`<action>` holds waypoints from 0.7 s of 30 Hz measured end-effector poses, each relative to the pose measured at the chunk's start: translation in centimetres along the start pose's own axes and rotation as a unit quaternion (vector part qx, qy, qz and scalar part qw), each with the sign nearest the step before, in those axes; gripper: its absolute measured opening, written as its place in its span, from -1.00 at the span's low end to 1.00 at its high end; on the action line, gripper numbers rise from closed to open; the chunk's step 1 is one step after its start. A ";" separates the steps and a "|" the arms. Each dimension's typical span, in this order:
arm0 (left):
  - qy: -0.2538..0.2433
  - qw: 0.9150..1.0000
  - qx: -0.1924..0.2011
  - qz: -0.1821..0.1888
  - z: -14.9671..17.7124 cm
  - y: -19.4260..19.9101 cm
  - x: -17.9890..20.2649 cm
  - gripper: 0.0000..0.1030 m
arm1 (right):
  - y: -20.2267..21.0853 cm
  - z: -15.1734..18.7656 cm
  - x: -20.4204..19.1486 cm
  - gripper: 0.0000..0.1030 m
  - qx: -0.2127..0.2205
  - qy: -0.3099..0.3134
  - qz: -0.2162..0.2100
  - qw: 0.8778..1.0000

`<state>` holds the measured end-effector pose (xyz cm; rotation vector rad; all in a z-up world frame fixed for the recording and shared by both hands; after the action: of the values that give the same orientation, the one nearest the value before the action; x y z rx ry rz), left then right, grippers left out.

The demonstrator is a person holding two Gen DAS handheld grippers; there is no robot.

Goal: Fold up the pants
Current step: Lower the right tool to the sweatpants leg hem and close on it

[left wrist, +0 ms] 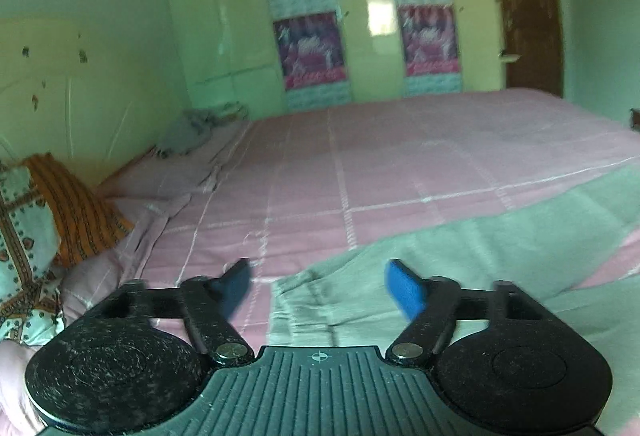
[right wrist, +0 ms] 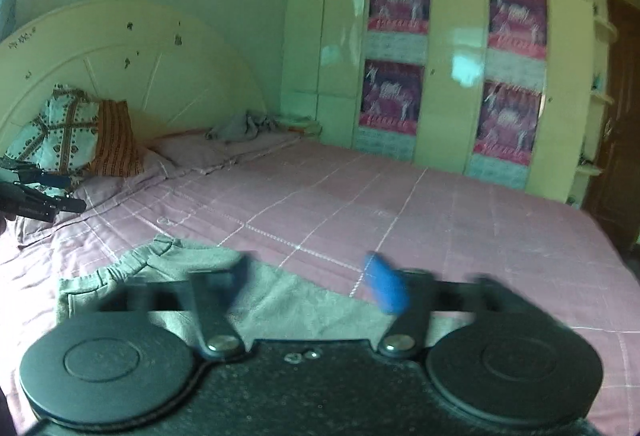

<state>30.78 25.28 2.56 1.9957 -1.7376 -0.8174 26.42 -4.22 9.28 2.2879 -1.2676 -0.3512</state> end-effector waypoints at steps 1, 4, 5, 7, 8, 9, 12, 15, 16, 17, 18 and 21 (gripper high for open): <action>-0.002 1.000 -0.007 0.003 0.3 -1.7 -0.2 0.85 | -1.2 -0.2 -0.1 0.31 -0.004 0.004 -0.006 1.000; -0.010 0.999 -0.041 0.004 1.2 -6.7 -0.9 0.85 | -5.5 -0.7 0.2 0.49 -0.017 0.024 -0.012 0.999; -0.007 0.998 -0.055 0.005 1.4 -8.7 -1.3 0.85 | -7.3 -0.7 0.3 0.42 -0.027 0.030 -0.019 0.999; 0.004 0.998 -0.068 0.016 1.8 -11.6 -1.7 0.85 | -11.1 -0.7 0.8 0.32 -0.049 0.037 -0.028 0.998; 0.013 0.997 -0.073 0.025 1.8 -13.2 -1.9 0.84 | -13.0 -0.4 1.1 0.20 -0.060 0.036 -0.038 0.997; 0.024 0.996 -0.076 0.031 2.2 -14.3 -2.1 0.73 | -15.0 0.0 1.3 0.16 -0.072 0.033 -0.047 0.996; 0.057 0.993 -0.095 0.047 2.7 -18.2 -2.6 0.57 | -20.1 1.5 2.1 0.14 -0.097 0.039 -0.048 0.993; 0.068 0.990 -0.116 0.051 3.1 -21.8 -2.6 0.57 | -24.0 3.5 3.5 0.17 -0.121 0.032 -0.032 0.992; 0.063 0.989 -0.123 0.050 3.2 -22.8 -2.6 0.57 | -25.3 4.0 3.9 0.13 -0.131 0.031 -0.025 0.991; 0.055 0.989 -0.129 0.049 3.3 -23.7 -2.5 0.57 | -26.5 4.6 4.3 0.08 -0.140 0.032 -0.019 0.989; 0.049 0.988 -0.134 0.049 3.4 -24.5 -2.5 0.58 | -27.4 5.0 4.7 0.05 -0.147 0.035 -0.017 0.988; 0.037 0.986 -0.155 0.056 3.9 -26.2 -2.5 0.58 | -29.5 5.8 5.7 -0.02 -0.161 0.046 -0.006 0.986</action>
<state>48.20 32.57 -16.19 1.6874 -1.5555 -0.9020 48.02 2.29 -11.39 2.0142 -1.0656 -0.4176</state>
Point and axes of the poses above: each gripper's, at about its wrist camera, not at the fingertips, and y roughly against the way its jaws point, x to its right, z to its underside, the point moved 8 cm from there along -y, roughly the way its jaws point, and after that the axes turned 9 degrees about -x, right-handed, at the moved point
